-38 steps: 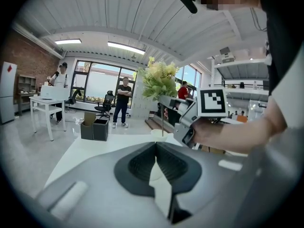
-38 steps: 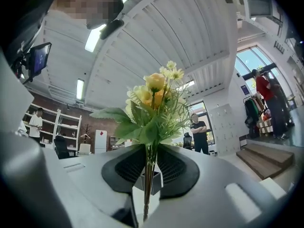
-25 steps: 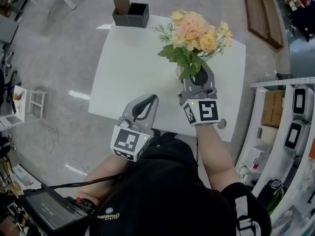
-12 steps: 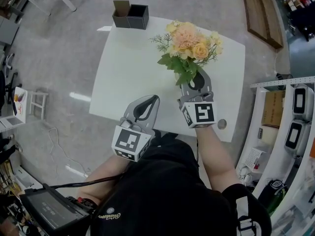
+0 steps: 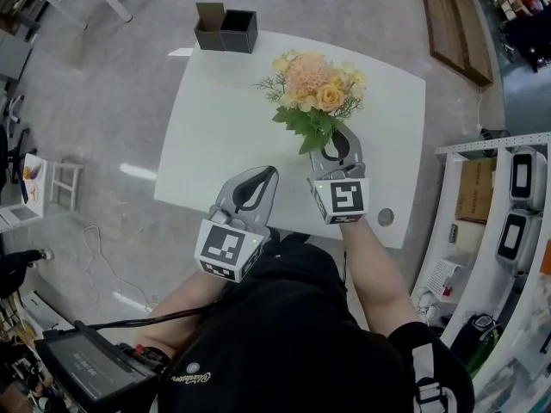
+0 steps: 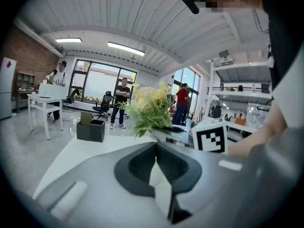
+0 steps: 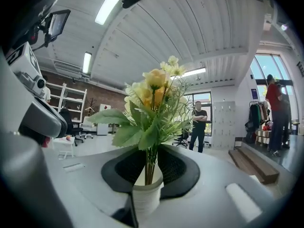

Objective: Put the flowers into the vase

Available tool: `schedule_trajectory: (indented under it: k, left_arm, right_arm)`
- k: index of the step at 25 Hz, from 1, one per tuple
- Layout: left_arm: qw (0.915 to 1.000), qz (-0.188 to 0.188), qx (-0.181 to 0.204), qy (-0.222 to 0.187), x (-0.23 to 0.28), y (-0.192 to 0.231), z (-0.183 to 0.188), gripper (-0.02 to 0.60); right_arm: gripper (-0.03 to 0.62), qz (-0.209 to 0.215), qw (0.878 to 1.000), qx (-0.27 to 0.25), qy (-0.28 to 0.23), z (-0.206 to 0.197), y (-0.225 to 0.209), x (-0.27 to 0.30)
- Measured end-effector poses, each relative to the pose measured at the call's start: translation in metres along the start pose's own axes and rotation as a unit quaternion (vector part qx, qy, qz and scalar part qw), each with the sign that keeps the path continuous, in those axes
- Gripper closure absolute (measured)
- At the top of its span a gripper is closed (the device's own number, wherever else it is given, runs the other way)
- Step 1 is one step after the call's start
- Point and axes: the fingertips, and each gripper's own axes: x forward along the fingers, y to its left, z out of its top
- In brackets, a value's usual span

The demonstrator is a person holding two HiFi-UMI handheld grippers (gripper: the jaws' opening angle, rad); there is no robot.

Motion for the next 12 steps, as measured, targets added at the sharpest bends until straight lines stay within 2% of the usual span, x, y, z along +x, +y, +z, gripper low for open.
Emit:
schedule_trajectory:
  k: [12]
  left_arm:
    - [1.0, -0.001, -0.001, -0.004, 0.0004, -0.001, 0.0015, 0.574]
  right_arm:
    - [0.484, 0.024, 0.999, -0.002, 0.023, -0.0041, -0.0005, 0.0023]
